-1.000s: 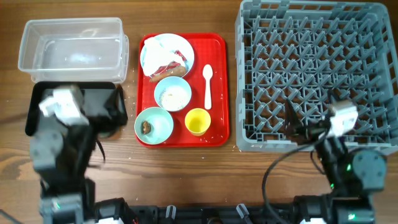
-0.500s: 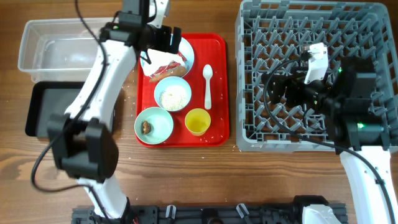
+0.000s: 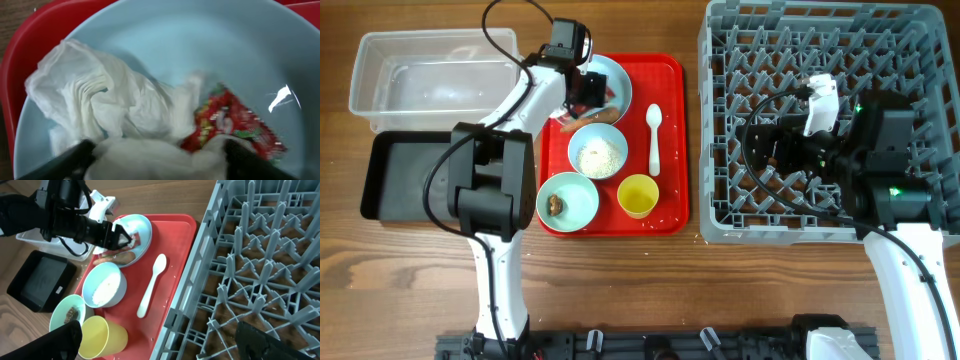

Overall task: Sort waste into correct bins and load items into the dishwasher rack
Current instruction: 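Grasp the tissue and red wrapper with the left gripper, drop into clear bin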

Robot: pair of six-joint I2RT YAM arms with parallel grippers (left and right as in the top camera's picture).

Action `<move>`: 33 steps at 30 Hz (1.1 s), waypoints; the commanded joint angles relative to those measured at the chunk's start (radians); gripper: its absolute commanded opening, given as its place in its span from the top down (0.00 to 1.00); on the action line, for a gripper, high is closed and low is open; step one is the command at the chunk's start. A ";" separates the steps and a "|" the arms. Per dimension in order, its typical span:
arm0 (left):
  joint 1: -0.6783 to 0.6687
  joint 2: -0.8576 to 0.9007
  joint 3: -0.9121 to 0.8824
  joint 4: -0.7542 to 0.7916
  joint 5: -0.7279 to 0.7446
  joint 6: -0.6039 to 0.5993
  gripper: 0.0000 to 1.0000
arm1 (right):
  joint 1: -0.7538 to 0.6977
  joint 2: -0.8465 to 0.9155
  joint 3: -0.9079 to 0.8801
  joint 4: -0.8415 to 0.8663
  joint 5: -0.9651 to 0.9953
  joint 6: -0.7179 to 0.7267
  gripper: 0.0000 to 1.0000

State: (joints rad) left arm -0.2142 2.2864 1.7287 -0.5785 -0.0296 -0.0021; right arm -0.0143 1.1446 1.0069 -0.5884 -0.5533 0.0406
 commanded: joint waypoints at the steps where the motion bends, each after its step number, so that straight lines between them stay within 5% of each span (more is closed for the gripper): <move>1: -0.002 0.056 0.009 -0.012 -0.014 -0.011 0.83 | 0.000 0.002 0.016 0.000 0.013 -0.014 0.00; 2: -0.004 0.055 0.009 -0.012 -0.005 -0.010 0.95 | 0.000 0.002 0.016 0.000 0.014 -0.014 0.00; 7: -0.007 -0.043 0.033 -0.016 -0.006 -0.053 0.96 | 0.000 0.002 0.016 0.000 0.014 -0.013 0.00; 14: 0.041 -0.396 0.060 -0.050 -0.072 -0.105 0.96 | 0.000 0.002 0.016 0.000 0.014 -0.013 0.00; 17: 0.214 -0.482 0.060 -0.056 -0.082 -0.127 0.96 | 0.000 0.002 0.016 -0.003 0.014 -0.013 0.00; 22: 0.446 -0.293 0.057 0.023 -0.076 -0.321 0.96 | 0.000 0.002 0.016 -0.008 0.014 -0.013 0.00; 23: 0.457 -0.251 0.057 0.035 -0.074 -0.324 0.87 | 0.000 0.002 0.016 -0.008 0.014 -0.013 0.00; 25: 0.459 -0.188 0.057 0.069 -0.073 -0.320 0.00 | 0.000 0.002 0.016 -0.011 0.014 -0.014 0.00; 30: 0.439 -0.249 0.060 0.096 -0.069 -0.312 0.00 | 0.000 0.002 0.016 -0.023 0.014 -0.014 0.00; 33: 0.349 -0.401 0.060 0.034 0.010 -0.091 0.00 | 0.000 0.002 0.016 -0.023 0.014 -0.014 0.00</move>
State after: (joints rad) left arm 0.2165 2.0537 1.7775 -0.5095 -0.0811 -0.2684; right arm -0.0143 1.1446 1.0069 -0.6113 -0.5453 0.0406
